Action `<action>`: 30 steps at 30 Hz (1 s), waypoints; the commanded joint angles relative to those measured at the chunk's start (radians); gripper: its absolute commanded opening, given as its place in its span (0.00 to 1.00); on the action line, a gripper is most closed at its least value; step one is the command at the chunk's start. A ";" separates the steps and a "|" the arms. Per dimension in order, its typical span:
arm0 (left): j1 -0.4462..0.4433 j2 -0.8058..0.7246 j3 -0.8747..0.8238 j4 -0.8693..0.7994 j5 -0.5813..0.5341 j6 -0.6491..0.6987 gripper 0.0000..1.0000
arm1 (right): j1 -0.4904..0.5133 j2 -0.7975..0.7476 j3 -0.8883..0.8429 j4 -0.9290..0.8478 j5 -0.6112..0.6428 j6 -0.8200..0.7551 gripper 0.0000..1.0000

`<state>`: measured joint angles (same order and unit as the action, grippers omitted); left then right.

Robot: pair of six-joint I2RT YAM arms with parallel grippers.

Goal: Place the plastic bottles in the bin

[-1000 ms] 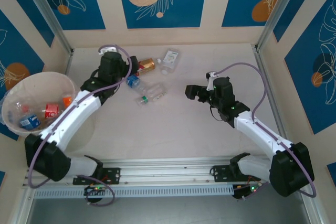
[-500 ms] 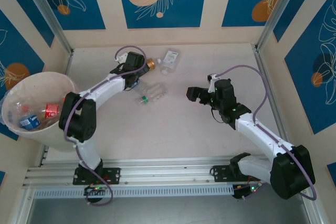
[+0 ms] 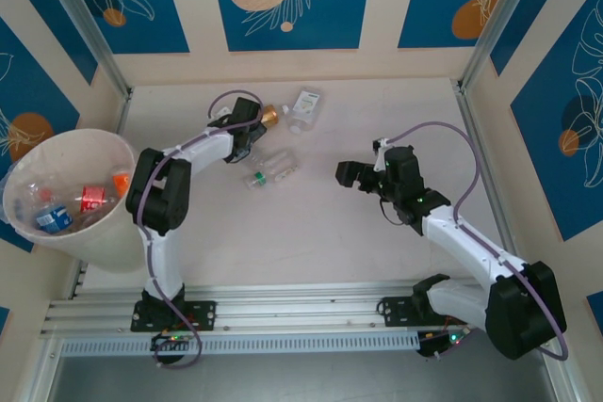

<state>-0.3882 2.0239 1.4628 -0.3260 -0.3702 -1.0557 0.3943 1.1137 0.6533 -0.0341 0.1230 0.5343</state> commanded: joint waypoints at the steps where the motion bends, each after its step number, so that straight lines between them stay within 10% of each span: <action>1: 0.011 0.035 0.014 -0.002 -0.011 -0.048 1.00 | 0.001 0.044 0.059 0.004 -0.027 -0.003 1.00; 30: 0.040 -0.134 -0.311 0.356 0.001 0.100 0.50 | 0.029 0.130 0.123 0.003 0.003 -0.094 1.00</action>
<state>-0.3603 1.9545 1.1778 -0.0242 -0.3416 -1.0100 0.4191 1.2491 0.7456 -0.0433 0.1230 0.4599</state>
